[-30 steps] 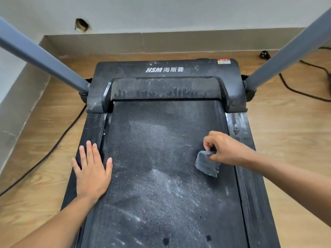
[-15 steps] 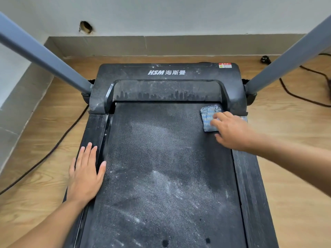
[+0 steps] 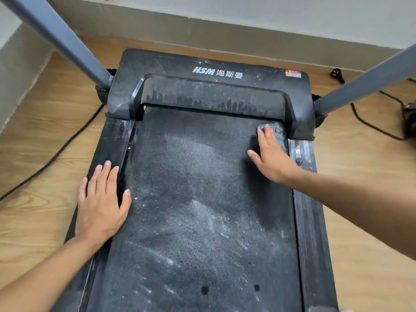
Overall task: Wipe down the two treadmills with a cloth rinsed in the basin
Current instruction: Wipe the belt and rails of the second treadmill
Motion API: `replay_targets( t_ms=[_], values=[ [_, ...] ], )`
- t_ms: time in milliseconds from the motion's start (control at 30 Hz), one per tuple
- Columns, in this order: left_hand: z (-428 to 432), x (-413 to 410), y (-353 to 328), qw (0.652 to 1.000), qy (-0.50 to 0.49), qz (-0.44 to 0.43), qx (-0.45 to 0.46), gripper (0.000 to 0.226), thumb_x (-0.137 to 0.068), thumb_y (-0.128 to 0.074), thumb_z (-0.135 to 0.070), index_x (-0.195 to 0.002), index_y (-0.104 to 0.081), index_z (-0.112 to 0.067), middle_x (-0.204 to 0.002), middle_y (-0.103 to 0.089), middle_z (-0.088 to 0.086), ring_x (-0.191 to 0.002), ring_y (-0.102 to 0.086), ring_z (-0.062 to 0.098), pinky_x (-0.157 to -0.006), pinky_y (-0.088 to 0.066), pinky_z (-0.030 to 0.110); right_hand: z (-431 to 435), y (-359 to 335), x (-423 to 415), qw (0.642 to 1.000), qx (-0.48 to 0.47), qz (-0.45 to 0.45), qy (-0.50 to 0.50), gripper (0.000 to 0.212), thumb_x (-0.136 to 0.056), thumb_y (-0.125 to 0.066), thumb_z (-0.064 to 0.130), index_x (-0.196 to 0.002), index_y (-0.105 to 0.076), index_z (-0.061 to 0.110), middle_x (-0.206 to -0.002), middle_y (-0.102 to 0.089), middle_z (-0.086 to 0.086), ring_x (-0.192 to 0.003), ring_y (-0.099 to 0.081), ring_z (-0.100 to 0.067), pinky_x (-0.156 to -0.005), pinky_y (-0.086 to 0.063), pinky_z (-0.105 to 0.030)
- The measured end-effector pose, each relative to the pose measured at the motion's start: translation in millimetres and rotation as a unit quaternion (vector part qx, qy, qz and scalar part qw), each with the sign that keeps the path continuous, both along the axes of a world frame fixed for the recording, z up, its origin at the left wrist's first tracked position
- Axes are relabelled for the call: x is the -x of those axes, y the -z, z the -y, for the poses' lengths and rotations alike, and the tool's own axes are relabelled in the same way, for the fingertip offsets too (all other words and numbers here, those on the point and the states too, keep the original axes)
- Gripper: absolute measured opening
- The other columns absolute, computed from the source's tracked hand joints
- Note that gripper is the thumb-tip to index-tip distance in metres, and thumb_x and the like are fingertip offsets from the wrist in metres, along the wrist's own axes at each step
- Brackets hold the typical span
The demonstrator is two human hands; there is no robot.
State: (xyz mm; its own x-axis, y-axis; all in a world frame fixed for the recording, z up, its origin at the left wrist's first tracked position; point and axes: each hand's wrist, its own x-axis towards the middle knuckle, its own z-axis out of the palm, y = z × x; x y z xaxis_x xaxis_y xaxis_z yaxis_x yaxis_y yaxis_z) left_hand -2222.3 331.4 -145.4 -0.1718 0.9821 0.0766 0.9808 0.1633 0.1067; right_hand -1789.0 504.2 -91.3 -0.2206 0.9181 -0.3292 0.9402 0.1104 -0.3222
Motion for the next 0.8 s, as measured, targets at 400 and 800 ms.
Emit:
replay_targets(
  t_ms=[400,800],
  values=[
    [-43.1,12.4,2.5,0.999,-0.014,0.040,0.005,0.073,-0.101,-0.030,-0.049,-0.165,-0.026,-0.015,-0.178,-0.008,0.000,-0.164,-0.004,0.016,-0.127,-0.021,0.054,-32.1,39.5,22.2,0.965,-0.115,-0.019,0.234,0.076,-0.111,-0.039,0.039,-0.164,-0.005,-0.004,-0.173,0.003,-0.023,-0.162,0.000,-0.034,-0.130,0.000,-0.045],
    [-45.5,14.6,3.6,1.000,0.001,0.014,0.003,0.069,-0.106,-0.028,-0.048,-0.167,-0.023,-0.018,-0.178,-0.006,0.001,-0.164,-0.002,0.015,-0.130,-0.020,0.049,-51.0,27.5,236.2,0.935,-0.051,-0.161,0.311,0.109,-0.096,-0.053,0.054,-0.161,0.009,-0.008,-0.169,0.019,-0.029,-0.158,0.020,-0.037,-0.129,0.010,-0.047]
  ],
)
